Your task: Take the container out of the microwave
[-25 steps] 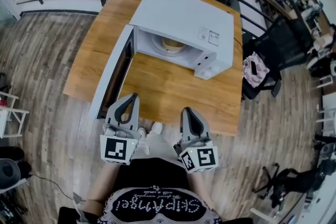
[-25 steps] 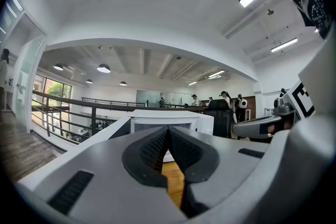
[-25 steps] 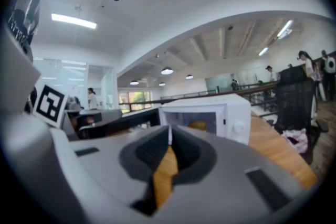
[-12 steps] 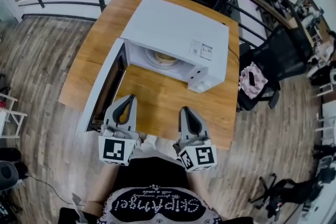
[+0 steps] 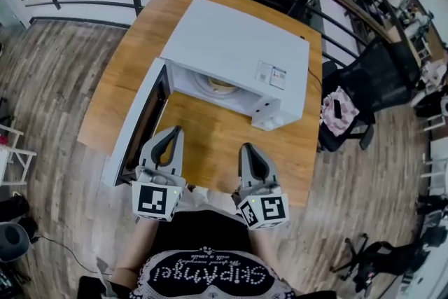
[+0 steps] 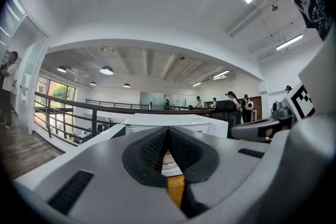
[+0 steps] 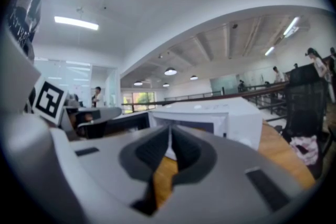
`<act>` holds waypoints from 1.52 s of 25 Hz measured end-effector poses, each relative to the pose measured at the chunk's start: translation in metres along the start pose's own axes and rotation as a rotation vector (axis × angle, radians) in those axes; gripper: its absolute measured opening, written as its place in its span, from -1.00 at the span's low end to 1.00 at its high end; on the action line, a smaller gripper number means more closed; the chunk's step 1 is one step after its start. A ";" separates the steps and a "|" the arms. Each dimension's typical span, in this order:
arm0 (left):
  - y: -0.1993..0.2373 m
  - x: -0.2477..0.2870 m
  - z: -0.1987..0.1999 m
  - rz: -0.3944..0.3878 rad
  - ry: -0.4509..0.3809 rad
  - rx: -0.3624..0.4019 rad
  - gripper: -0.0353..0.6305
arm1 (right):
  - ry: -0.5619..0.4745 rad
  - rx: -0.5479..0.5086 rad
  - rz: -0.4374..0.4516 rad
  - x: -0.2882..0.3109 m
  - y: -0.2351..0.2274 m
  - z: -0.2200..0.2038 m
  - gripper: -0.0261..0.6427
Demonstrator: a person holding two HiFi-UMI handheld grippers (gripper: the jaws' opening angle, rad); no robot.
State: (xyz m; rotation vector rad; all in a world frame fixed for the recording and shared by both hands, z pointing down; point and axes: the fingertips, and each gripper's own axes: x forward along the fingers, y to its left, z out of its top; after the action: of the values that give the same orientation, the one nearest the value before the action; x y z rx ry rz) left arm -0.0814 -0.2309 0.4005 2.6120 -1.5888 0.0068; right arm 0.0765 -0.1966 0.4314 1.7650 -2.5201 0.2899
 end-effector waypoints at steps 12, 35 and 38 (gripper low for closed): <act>0.013 0.009 -0.005 -0.056 0.032 -0.011 -0.81 | 0.049 -0.121 -0.012 0.020 0.015 -0.004 -0.80; 0.004 0.075 -0.046 -0.167 0.103 0.073 -0.80 | 0.160 -0.317 0.002 0.086 0.000 -0.040 -0.56; -0.005 0.104 -0.067 -0.227 0.146 0.148 -0.56 | 0.163 -0.273 -0.016 0.076 -0.005 -0.041 -0.56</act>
State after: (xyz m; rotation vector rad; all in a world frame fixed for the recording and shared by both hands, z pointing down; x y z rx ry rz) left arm -0.0265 -0.3154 0.4717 2.8130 -1.2853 0.3042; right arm 0.0526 -0.2612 0.4840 1.5882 -2.3045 0.0797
